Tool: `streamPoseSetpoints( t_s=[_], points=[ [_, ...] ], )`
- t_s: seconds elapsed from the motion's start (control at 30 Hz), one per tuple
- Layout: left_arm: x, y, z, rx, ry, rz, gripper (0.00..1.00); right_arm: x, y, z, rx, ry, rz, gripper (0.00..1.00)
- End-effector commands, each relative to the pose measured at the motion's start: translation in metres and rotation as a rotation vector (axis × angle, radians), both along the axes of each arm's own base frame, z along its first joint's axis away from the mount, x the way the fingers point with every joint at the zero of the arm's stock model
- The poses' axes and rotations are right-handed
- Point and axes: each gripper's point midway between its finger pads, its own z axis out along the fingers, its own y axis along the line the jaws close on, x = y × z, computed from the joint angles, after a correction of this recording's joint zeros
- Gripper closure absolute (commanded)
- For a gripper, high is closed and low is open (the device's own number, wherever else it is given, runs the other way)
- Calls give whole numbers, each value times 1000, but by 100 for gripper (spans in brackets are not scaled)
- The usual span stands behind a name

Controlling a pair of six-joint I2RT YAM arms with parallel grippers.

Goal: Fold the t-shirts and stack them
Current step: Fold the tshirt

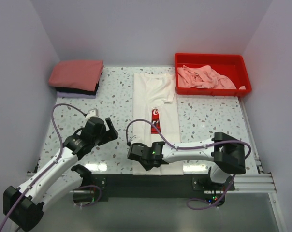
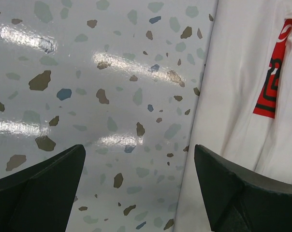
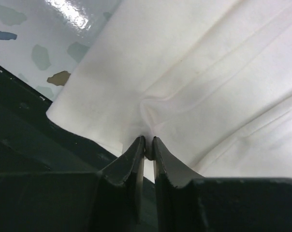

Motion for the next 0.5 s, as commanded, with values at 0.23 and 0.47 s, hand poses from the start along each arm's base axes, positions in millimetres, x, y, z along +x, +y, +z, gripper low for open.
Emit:
streamPoseSetpoints(
  t_s=[0.23,0.47],
  points=[
    [1,-3,-2,3,15,-14,0,4,-32,2,17,-26,-246,88],
    [-3,-6,-2,1,40,-43,0,-10,-41,-7,160,53,-405,80]
  ],
)
